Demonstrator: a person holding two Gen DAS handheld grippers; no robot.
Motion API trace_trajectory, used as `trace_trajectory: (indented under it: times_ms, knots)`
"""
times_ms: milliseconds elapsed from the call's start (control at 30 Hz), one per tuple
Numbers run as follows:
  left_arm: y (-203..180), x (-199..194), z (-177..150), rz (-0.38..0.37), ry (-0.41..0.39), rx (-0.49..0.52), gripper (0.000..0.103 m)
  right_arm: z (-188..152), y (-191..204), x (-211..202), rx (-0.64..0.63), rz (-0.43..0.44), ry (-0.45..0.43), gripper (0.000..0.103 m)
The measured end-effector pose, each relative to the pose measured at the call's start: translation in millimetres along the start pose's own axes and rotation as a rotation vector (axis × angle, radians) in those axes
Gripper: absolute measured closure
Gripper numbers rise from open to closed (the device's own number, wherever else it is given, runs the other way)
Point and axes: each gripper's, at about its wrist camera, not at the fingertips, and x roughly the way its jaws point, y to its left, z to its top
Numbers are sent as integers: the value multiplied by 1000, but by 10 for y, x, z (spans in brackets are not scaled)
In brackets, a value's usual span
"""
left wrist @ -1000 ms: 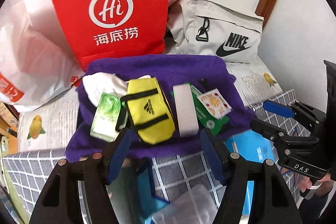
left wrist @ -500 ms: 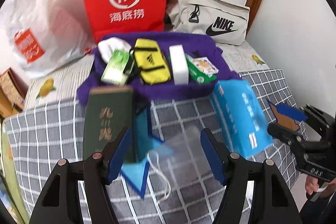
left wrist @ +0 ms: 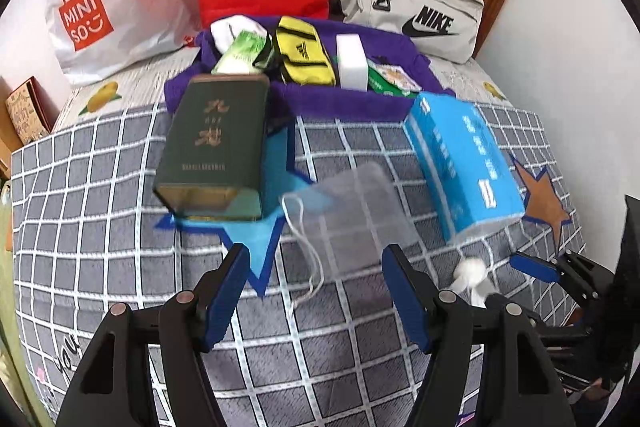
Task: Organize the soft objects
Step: 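Grasp the crumpled white cloth with the right gripper, then grasp the clear mesh bag with the left gripper while the right gripper holds the cloth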
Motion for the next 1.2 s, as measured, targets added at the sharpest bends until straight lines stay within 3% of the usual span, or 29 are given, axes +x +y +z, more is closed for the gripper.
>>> trace_trajectory:
  times_ms: [200,333,433,667,1033,1200]
  knots:
    - [2,110,-121,-7,12,-11,36,-77,8,187,0,22,-20,53]
    - [-21,202,-164,-14,3,-18,36,-85,68,358,-26,17,7,68]
    - [-46,318,-174,-14,14,-28,36,-127,123,364,-59,-30,-30,81]
    - [-202,506,-111,-48,2,-48,36,-219,-14,172,-18,-3,-65,83]
    - [-420,822,-4,-66,-13,-183,36,-370,-271,150,66,6,-65,83]
    - [-543,899,44,-16,-19,-153,24,-404,-309,153,83,21,-71,83]
